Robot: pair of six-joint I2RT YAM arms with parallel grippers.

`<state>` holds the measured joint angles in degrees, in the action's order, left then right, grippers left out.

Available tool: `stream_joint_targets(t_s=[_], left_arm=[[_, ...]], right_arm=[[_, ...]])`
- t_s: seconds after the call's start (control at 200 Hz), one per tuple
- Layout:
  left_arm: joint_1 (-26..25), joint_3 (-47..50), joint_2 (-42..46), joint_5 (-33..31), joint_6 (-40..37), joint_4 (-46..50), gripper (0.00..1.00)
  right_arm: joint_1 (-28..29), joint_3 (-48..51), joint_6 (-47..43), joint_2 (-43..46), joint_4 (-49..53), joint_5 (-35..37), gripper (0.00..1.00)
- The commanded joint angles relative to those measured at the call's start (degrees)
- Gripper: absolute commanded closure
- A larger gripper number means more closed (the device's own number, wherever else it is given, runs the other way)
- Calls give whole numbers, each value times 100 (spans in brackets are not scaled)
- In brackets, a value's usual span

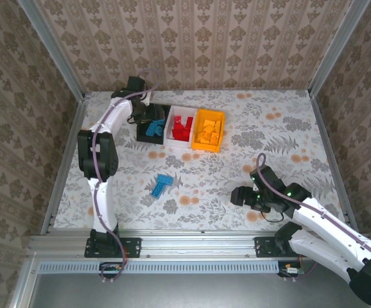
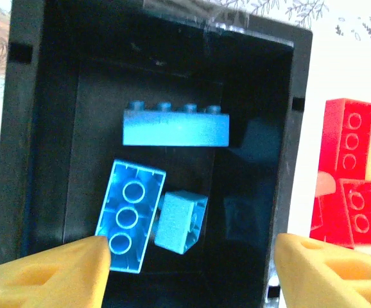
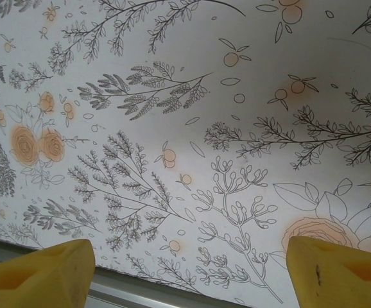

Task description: Sort the legos into containers by color

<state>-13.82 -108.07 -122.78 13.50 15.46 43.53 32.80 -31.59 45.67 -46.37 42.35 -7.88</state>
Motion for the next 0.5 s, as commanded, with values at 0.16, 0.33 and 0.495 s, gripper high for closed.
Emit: stream_joint_targets(t_s=[0.16,0.33,0.495], left_arm=[[-312,1641,2093,-113,238,-431,22],[-827,3038,3377,-379,349,-478,17],[-1181,4191,4489,-505,590,-297,10]], right_arm=[[21,-75,-146,-497,-408,-1,16],[16,-218,-335,-915,-695,-104,15],[14,-438,-536,-1347,-851,-185,14]])
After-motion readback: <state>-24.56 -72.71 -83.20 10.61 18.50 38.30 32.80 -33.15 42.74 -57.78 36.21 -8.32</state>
